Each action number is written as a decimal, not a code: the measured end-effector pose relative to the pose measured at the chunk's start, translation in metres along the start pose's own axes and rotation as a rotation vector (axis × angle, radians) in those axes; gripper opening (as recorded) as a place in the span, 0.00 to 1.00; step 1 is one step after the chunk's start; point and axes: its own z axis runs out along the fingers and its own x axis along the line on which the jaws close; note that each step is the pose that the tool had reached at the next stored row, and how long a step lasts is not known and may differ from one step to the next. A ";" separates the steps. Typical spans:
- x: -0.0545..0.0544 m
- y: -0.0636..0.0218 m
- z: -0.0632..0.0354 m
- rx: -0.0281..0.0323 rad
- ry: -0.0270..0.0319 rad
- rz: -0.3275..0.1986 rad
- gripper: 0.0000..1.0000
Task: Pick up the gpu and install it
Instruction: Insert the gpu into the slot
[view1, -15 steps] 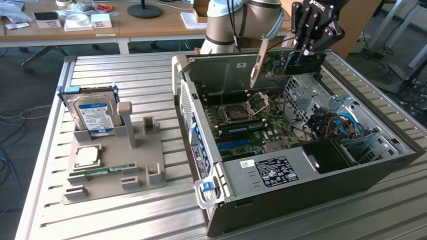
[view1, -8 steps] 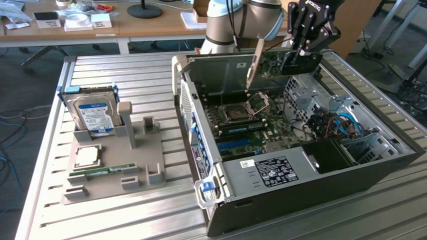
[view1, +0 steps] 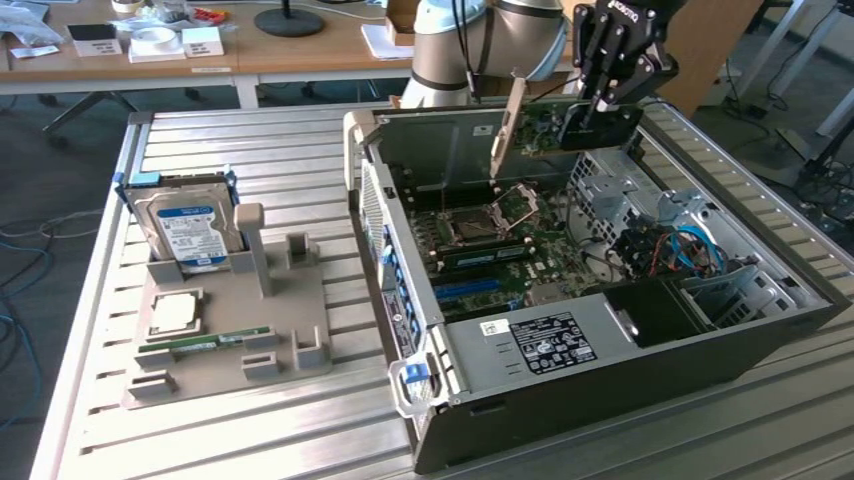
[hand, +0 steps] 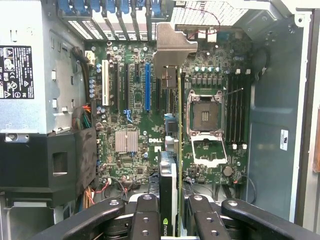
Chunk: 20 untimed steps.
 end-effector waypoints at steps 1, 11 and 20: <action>0.000 0.0000 0.0000 0.0000 0.0000 0.000 0.27; 0.006 -0.0001 -0.0002 0.0000 0.0002 0.000 0.27; 0.011 -0.0001 -0.0003 0.0000 0.0003 0.000 0.27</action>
